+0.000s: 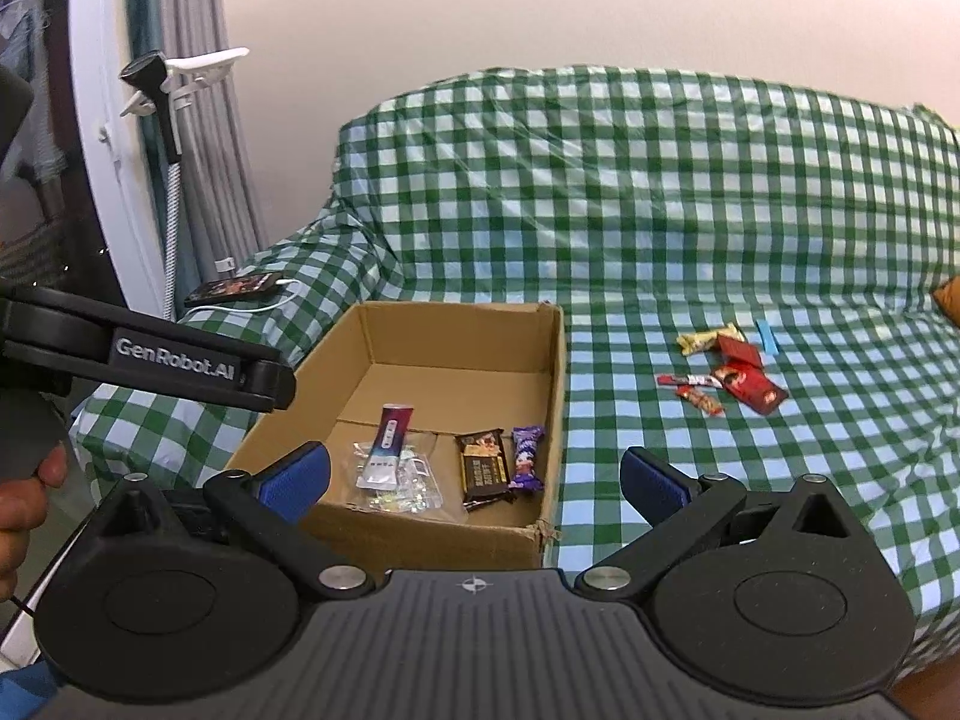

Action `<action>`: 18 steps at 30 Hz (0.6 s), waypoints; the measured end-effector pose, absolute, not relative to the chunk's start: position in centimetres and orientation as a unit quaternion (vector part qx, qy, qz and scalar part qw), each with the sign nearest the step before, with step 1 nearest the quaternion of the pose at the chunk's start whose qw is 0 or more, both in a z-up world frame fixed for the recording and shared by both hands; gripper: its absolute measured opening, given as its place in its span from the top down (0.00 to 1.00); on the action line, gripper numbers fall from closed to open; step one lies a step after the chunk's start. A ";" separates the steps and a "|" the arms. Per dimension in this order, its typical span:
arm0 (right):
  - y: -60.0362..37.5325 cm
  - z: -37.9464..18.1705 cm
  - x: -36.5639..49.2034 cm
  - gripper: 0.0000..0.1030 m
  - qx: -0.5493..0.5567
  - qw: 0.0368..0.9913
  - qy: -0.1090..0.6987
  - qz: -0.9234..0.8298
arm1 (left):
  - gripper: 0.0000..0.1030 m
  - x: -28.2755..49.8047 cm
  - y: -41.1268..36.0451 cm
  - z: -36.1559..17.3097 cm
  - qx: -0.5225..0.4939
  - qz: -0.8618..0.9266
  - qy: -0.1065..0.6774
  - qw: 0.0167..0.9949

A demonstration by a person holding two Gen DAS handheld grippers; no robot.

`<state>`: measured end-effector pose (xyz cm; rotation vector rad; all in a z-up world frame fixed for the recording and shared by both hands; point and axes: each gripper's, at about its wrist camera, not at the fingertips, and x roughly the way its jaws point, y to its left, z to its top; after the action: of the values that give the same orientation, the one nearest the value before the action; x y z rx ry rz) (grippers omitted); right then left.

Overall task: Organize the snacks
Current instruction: 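Lift both tools away from the box, then grasp the yellow wafer bar with the left tool while the right tool grasps the red coffee bag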

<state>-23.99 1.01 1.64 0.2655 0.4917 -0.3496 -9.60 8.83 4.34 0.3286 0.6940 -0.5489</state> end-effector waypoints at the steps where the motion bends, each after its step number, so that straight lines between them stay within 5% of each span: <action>1: 0.6 1.5 -23.9 0.01 0.137 0.944 0.243 -0.174 | 0.00 -9.4 8.4 4.3 0.162 -0.265 0.337 0.889; 18: -20.1 -5.1 -22.8 0.00 0.178 0.894 0.261 -0.317 | 0.00 -3.0 -11.9 2.5 0.259 -0.349 0.348 0.831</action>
<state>-22.82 -20.10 -5.14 0.3694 0.5421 -0.6572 -2.99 -11.92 2.50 0.5487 0.7387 -0.7408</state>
